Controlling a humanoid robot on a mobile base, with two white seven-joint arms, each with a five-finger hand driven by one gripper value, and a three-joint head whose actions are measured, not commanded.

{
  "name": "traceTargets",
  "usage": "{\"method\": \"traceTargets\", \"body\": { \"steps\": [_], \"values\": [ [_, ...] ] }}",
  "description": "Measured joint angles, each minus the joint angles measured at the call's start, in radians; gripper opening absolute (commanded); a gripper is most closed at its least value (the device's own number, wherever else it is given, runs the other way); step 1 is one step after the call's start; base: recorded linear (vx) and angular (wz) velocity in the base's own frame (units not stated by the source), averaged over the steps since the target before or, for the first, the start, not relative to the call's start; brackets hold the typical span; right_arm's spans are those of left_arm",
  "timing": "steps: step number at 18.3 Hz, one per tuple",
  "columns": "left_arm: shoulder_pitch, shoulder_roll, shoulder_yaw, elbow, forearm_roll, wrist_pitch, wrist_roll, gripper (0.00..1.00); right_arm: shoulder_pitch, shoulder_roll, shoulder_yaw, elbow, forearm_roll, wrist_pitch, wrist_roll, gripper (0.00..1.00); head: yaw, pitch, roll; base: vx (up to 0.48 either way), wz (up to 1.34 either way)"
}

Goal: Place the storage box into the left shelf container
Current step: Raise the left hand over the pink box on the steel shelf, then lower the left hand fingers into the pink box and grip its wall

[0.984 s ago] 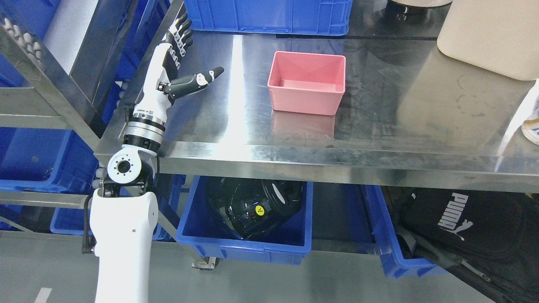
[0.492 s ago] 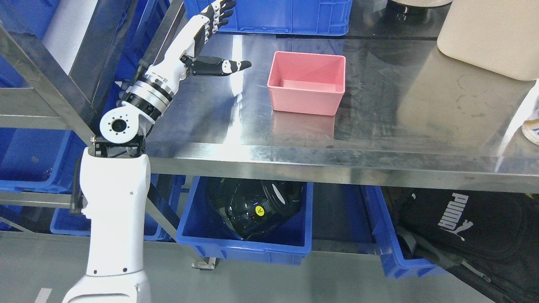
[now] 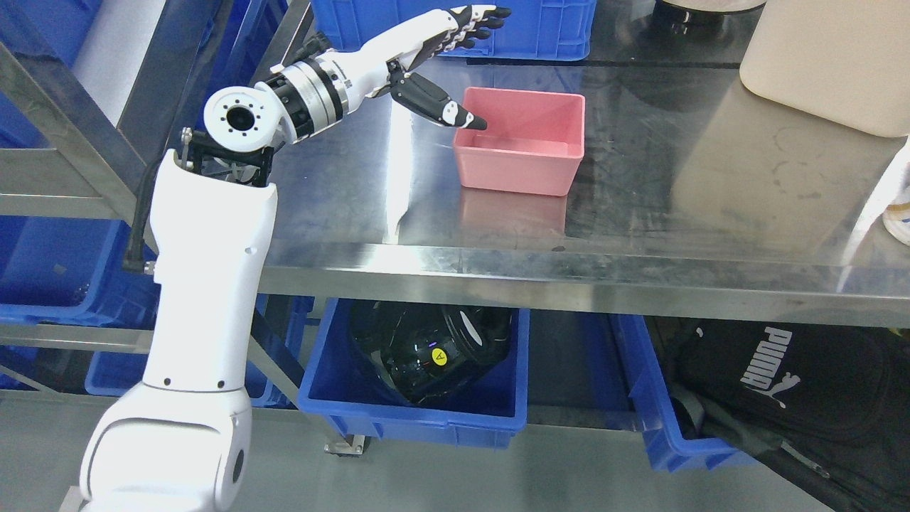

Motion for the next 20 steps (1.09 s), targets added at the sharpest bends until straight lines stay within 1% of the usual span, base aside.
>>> {"method": "traceTargets", "body": {
  "steps": [5,9,14,16,20],
  "values": [
    [-0.068,-0.003,-0.104,0.067,-0.015,0.009,-0.004,0.99,0.000,0.000,0.000,0.000,0.000,0.000,0.000,1.00,0.0000,0.000,0.000,0.000,0.00],
    [-0.106,-0.005,-0.160,0.097,0.029,0.010,0.006,0.99,0.000,0.000,0.000,0.000,0.000,0.000,0.000,1.00,0.0000,0.000,0.000,0.000,0.00],
    [-0.128,-0.006,-0.198,0.113,0.091,0.009,0.017,0.99,0.000,0.000,0.000,0.000,0.000,0.000,0.000,1.00,0.0000,0.000,0.000,0.002,0.00],
    [-0.135,-0.007,-0.205,0.111,0.119,0.038,-0.005,0.99,0.000,0.000,0.000,0.000,0.000,0.000,0.000,1.00,0.0000,0.000,0.000,0.017,0.00],
    [-0.147,-0.007,-0.202,0.096,0.152,0.103,-0.115,0.99,0.000,0.000,0.000,0.000,0.000,0.000,0.000,1.00,0.0000,0.000,0.000,0.016,0.00]
  ]
}}
